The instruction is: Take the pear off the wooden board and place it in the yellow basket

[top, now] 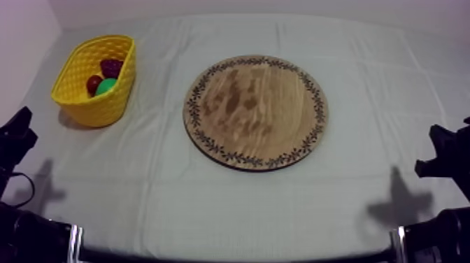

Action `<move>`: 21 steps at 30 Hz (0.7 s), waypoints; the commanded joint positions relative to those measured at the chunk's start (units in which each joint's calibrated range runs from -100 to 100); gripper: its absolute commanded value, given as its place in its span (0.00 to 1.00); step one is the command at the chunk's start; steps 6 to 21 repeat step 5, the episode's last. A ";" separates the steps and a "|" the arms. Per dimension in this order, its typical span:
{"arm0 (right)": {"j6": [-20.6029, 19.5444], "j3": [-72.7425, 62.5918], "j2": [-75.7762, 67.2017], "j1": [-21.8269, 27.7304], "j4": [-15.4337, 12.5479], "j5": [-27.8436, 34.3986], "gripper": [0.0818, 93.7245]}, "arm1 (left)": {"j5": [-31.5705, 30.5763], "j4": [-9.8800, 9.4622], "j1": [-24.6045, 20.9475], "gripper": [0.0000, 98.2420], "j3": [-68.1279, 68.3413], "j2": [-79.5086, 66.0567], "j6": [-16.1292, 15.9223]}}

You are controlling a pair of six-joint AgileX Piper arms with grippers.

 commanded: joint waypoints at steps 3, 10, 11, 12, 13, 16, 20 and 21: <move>0.00 0.05 0.01 0.01 0.01 -0.04 0.00 | 1.09 0.34 -0.16 0.00 -0.13 0.00 -1.41; 0.00 0.05 0.01 0.01 0.01 -0.04 0.00 | 2.12 0.65 -0.21 0.00 -0.31 0.00 -2.20; 0.00 0.05 0.01 0.01 0.01 -0.04 0.00 | 2.12 0.65 -0.21 0.00 -0.31 0.00 -2.20; 0.00 0.05 0.01 0.01 0.01 -0.04 0.00 | 2.12 0.65 -0.21 0.00 -0.31 0.00 -2.20; 0.00 0.05 0.01 0.01 0.01 -0.04 0.00 | 2.12 0.65 -0.21 0.00 -0.31 0.00 -2.20; 0.00 0.05 0.01 0.01 0.01 -0.04 0.00 | 2.12 0.65 -0.21 0.00 -0.31 0.00 -2.20; 0.00 0.05 0.01 0.01 0.01 -0.04 0.00 | 2.12 0.65 -0.21 0.00 -0.31 0.00 -2.20; 0.00 0.05 0.01 0.01 0.01 -0.04 0.00 | 2.12 0.65 -0.21 0.00 -0.31 0.00 -2.20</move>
